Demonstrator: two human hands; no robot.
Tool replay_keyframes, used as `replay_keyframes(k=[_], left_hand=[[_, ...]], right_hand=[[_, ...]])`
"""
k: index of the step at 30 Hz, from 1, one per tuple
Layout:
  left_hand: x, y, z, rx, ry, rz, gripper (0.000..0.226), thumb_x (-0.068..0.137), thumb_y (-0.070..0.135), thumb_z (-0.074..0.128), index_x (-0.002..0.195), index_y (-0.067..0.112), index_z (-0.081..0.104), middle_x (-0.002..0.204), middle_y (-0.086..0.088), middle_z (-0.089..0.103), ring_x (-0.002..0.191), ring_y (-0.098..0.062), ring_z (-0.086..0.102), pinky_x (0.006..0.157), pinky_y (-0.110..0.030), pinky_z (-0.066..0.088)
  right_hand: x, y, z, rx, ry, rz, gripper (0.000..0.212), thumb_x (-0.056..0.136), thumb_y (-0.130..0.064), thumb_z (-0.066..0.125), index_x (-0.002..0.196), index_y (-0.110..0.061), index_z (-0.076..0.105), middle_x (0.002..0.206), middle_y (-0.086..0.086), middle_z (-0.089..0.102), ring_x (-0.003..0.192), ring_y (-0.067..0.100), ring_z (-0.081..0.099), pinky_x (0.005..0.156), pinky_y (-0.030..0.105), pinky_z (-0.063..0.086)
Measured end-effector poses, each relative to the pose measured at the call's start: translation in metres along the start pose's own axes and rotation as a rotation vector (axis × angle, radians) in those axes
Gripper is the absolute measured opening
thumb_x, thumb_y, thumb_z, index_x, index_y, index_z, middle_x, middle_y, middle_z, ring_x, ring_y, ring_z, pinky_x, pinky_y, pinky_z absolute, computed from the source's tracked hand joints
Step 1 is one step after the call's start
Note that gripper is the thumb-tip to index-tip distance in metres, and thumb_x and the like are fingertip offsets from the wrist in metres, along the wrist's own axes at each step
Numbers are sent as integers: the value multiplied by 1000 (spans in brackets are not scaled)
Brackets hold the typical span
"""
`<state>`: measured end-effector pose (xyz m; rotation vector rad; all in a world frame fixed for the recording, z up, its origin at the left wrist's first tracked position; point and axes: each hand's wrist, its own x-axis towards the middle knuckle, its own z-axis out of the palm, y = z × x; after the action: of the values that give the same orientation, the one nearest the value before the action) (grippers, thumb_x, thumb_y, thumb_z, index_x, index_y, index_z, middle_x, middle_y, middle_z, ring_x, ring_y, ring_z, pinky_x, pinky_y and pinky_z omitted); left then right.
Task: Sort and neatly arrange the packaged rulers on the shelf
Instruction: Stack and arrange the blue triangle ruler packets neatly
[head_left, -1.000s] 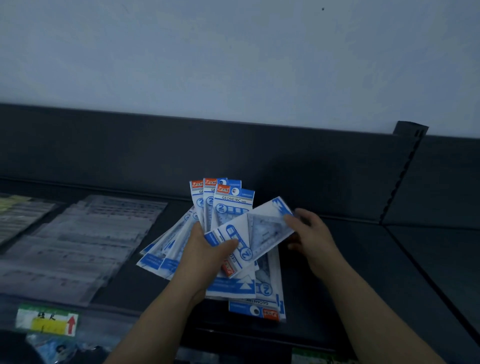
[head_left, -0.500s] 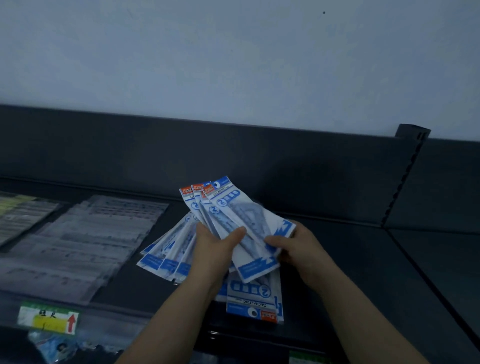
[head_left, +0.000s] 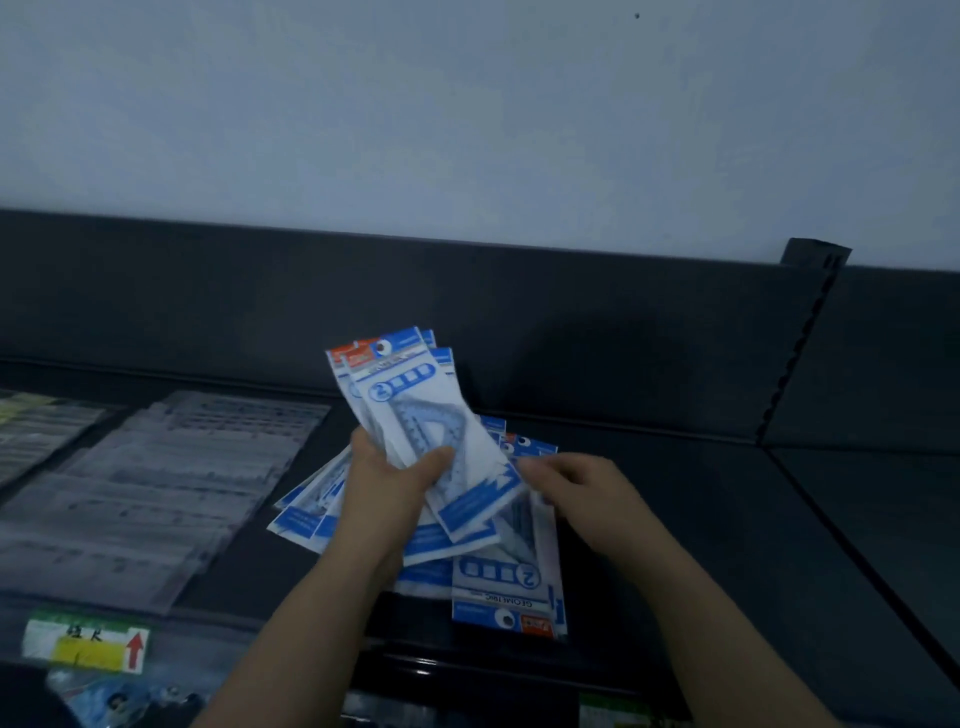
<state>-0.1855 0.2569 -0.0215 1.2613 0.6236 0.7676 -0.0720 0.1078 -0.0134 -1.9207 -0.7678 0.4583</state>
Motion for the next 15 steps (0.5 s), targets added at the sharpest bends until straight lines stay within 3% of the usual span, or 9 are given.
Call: replay_keyframes(k=[2,5,8,10,13,15], left_hand=[[10,5,-20,36,10,-27,47,81,-1,71,118,13,45,99,-7,67,74,-22,70,49,-31,56],[22,1,-42,152,-33,-94,52,75,-1,74,119,11,48,107,-15,67,85,-33,70,69,-50,59],[25,-8,-47,243,-92,-133,54,72,4,76,119,13,51,108,-16,67,89,-34,69,75,-54,58],[27,-11,-49,243,-100,-130,46,78,0,72,116,14,49,105,-14,66,88,-34,68,74,-51,58],[30,-15,-52,240,-109,-137,38,80,-3,70,102,20,49,102,-13,64,89,-33,66,76,-49,57],[33,-14,-55,257,-132,-145,38,79,-2,71,106,16,51,105,-15,65,90,-32,66,77,-47,57]], right_hand=[[0,7,-3,-204,121,59,33,84,-51,63,88,-18,63,87,-3,68,73,5,62,65,26,50],[-6,6,7,-276,33,106,28,72,-48,76,83,-31,56,84,-13,63,73,-1,58,61,22,51],[-6,-4,20,-376,-19,112,36,67,-45,81,74,-35,48,76,-20,51,71,-2,51,52,16,36],[-1,-7,21,-376,-16,178,39,63,-46,83,82,-28,54,81,-14,55,72,2,53,53,20,40],[5,-6,17,-325,30,275,55,62,-37,86,101,-10,59,94,5,62,79,13,58,71,33,50],[6,-7,14,-175,89,305,50,68,-19,85,105,-3,57,88,5,62,73,10,57,64,25,51]])
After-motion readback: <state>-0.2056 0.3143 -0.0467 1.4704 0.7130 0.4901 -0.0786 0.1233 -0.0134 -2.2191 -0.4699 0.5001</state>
